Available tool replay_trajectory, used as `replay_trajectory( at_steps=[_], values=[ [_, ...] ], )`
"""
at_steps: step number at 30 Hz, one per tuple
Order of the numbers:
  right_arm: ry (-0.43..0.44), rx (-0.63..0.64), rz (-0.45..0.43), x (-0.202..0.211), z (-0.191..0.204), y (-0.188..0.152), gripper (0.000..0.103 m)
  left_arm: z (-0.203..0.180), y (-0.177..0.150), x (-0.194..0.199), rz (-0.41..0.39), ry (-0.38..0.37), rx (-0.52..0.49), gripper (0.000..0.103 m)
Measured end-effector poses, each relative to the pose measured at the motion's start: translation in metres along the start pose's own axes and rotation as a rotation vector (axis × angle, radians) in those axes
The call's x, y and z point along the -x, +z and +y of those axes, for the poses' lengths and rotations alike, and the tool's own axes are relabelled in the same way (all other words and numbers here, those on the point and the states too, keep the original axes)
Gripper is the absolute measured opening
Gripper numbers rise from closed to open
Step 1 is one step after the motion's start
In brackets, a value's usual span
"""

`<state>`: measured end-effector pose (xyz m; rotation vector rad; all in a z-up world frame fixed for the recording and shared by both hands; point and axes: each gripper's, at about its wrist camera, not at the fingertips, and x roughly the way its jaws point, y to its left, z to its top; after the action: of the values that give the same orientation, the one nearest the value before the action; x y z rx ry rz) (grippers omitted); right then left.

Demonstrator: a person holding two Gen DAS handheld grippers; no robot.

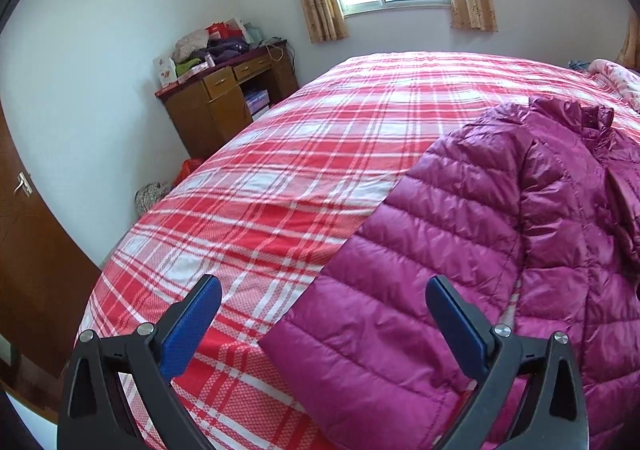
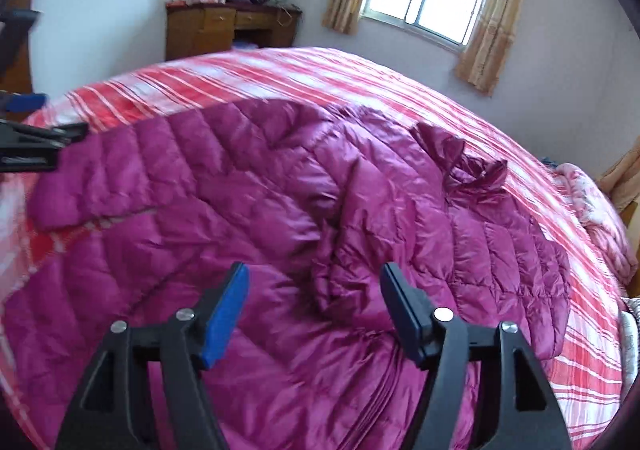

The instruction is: Fold large clothes

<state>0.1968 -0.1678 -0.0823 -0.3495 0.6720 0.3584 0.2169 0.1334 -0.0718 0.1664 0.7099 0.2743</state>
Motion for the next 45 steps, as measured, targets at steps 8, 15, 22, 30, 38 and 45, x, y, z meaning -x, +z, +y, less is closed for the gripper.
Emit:
replay_trajectory(
  at_steps=[8, 15, 22, 30, 38, 45],
  values=[
    [-0.064, -0.147, -0.012, 0.024, -0.039, -0.006, 0.05, -0.049, 0.026, 0.03, -0.053, -0.087, -0.039, 0.102],
    [-0.079, -0.267, 0.164, -0.052, -0.068, -0.005, 0.035, -0.116, 0.039, 0.045, -0.096, -0.142, -0.119, 0.102],
    [0.015, -0.275, 0.183, -0.102, -0.046, 0.009, 0.029, -0.135, 0.042, 0.037, -0.08, -0.091, -0.14, 0.102],
    [-0.028, -0.407, 0.008, -0.031, -0.114, -0.004, 0.051, -0.163, 0.053, 0.044, -0.104, -0.113, -0.143, 0.102],
    [-0.228, -0.642, 0.002, -0.03, -0.225, -0.029, 0.046, -0.231, 0.062, 0.03, -0.147, -0.112, -0.19, 0.102],
    [-0.212, -0.681, 0.115, -0.065, -0.245, -0.066, 0.043, -0.254, 0.05, -0.049, 0.048, -0.092, -0.222, 0.102]
  ],
)
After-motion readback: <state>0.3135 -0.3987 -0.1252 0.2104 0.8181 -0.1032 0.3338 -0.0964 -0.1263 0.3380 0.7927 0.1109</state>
